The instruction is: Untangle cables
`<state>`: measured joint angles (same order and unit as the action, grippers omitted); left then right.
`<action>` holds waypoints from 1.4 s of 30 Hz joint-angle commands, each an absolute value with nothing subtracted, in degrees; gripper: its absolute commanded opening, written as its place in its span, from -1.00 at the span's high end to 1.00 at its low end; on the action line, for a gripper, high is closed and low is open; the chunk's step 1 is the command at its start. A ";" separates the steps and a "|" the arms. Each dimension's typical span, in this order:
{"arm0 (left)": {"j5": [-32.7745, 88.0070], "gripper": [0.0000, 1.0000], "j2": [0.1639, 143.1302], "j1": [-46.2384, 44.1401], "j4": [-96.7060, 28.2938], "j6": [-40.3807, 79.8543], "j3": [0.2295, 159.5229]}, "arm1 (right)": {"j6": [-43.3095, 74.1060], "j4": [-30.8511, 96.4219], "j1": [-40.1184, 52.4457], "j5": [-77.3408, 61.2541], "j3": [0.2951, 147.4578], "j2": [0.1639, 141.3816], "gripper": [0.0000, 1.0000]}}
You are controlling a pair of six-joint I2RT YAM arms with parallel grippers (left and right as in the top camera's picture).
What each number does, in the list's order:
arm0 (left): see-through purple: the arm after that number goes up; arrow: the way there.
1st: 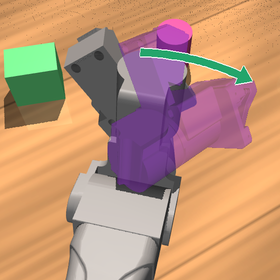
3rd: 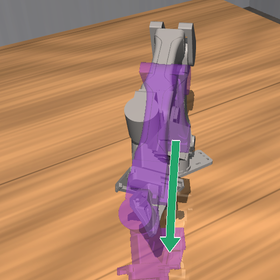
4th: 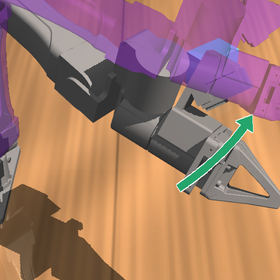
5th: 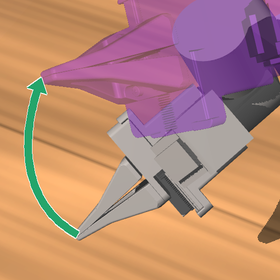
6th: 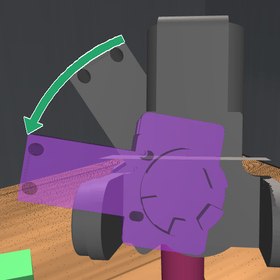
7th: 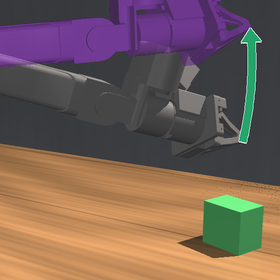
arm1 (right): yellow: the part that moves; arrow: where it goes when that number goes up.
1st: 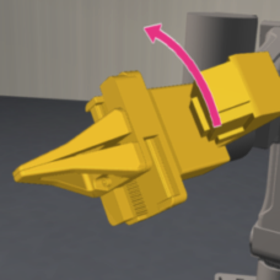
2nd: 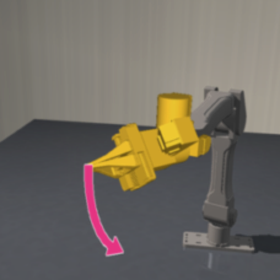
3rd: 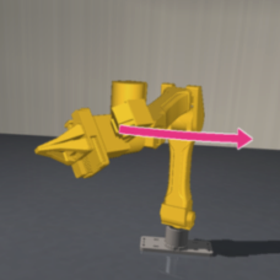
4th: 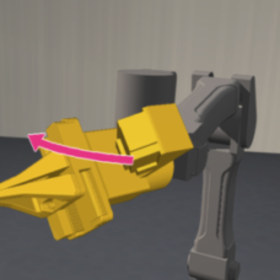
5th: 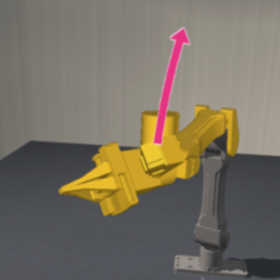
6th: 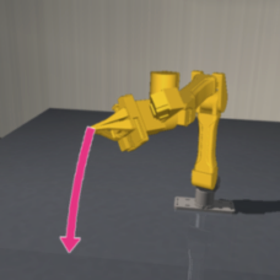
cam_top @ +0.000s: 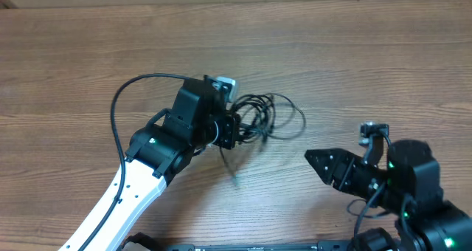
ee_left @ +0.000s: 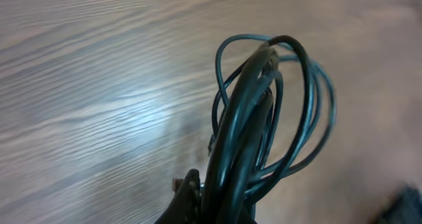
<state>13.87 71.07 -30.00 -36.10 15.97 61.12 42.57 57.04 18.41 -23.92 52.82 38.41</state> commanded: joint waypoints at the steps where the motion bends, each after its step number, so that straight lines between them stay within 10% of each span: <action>1: 22.59 0.92 71.16 -30.04 -34.59 10.04 61.21 | 49.82 56.03 18.26 -23.57 53.30 42.13 0.11; 31: 28.27 0.91 71.16 -31.20 -35.14 5.50 61.21 | 59.94 28.58 24.86 -33.06 53.30 67.75 0.42; 33: 28.75 0.92 71.16 -31.20 -35.14 5.10 61.21 | 60.25 28.64 24.86 -33.08 53.30 67.75 0.71; 42: -0.62 0.91 71.16 -31.11 -39.83 19.97 61.21 | 59.90 36.88 24.62 -33.08 53.32 67.16 0.92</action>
<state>16.23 71.07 -31.33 -38.46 10.48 61.12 60.05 35.03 24.80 -34.24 52.82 67.88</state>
